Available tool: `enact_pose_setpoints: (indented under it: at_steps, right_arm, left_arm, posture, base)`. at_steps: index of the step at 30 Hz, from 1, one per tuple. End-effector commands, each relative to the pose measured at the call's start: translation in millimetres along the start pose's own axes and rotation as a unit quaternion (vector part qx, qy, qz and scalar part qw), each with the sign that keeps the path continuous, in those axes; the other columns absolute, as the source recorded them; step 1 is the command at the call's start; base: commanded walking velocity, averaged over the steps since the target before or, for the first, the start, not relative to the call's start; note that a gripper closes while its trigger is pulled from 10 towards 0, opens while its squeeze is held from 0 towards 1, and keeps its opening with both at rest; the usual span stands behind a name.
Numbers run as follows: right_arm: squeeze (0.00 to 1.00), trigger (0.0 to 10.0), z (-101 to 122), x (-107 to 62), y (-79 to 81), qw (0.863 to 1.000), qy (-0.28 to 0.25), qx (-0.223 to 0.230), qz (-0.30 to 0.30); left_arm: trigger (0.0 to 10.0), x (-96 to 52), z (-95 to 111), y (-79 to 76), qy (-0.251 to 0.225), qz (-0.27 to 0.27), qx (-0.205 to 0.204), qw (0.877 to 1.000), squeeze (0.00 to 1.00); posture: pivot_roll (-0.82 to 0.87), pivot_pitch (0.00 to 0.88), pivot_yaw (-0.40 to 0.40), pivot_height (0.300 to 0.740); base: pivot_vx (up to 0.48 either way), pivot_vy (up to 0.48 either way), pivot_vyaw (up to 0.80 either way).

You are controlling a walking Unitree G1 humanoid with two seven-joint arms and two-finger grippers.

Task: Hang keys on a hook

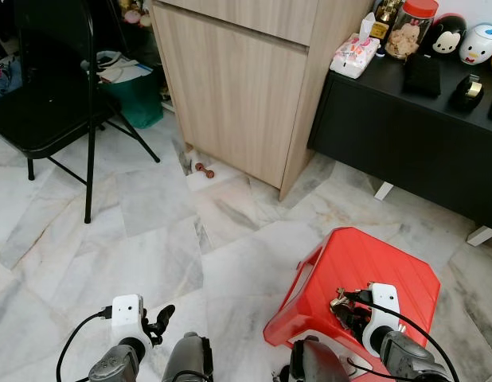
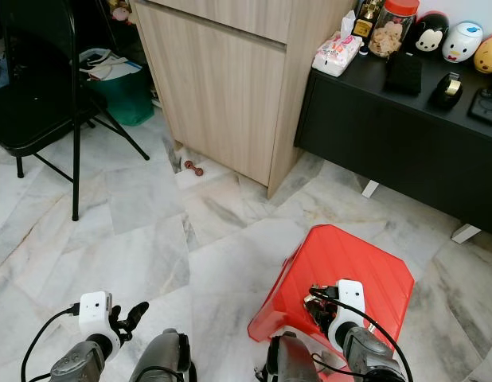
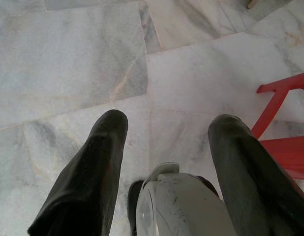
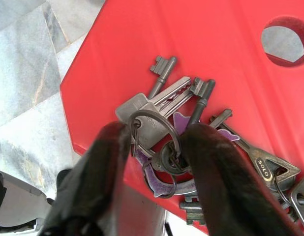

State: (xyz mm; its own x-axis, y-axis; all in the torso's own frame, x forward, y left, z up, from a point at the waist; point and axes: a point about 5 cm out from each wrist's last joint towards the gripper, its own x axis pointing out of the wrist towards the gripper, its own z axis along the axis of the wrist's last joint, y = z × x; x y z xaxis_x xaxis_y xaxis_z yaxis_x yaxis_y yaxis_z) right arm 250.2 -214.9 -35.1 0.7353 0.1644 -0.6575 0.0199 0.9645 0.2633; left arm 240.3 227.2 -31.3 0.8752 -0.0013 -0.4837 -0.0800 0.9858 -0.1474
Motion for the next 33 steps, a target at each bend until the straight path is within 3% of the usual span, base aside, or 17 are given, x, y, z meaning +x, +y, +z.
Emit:
enact_pose_setpoints:
  at_steps: [1,17,26,33]
  right_arm:
    - [0.00,0.0,-12,-2.5,-2.7,1.000,0.020,0.006,-0.006]
    - [0.00,0.0,-8,-1.3,-0.6,1.000,0.011,0.008,0.000]
    - [0.00,0.0,4,0.5,2.0,0.999,-0.022,0.024,0.009]
    - [0.00,0.0,21,0.4,0.2,0.996,-0.079,0.030,-0.004]
  left_arm:
    - [10.0,-5.5,-14,2.0,0.031,0.005,0.002,0.999,0.00]
    - [10.0,-7.5,-15,6.5,0.034,0.008,0.002,0.999,0.00]
    - [10.0,-5.6,-15,1.7,0.034,0.006,0.004,0.999,0.00]
    - [10.0,-4.7,-16,-1.5,0.034,0.006,0.005,0.999,0.00]
  posture:
    - [0.14,0.210,-0.028,0.646]
    - [0.14,0.209,-0.027,0.646]
    - [0.14,0.210,-0.027,0.646]
    - [0.14,0.210,-0.027,0.646]
  base:
    - [0.000,0.000,0.00]
    - [0.000,0.000,0.00]
    - [0.000,0.000,0.00]
    - [0.000,0.000,0.00]
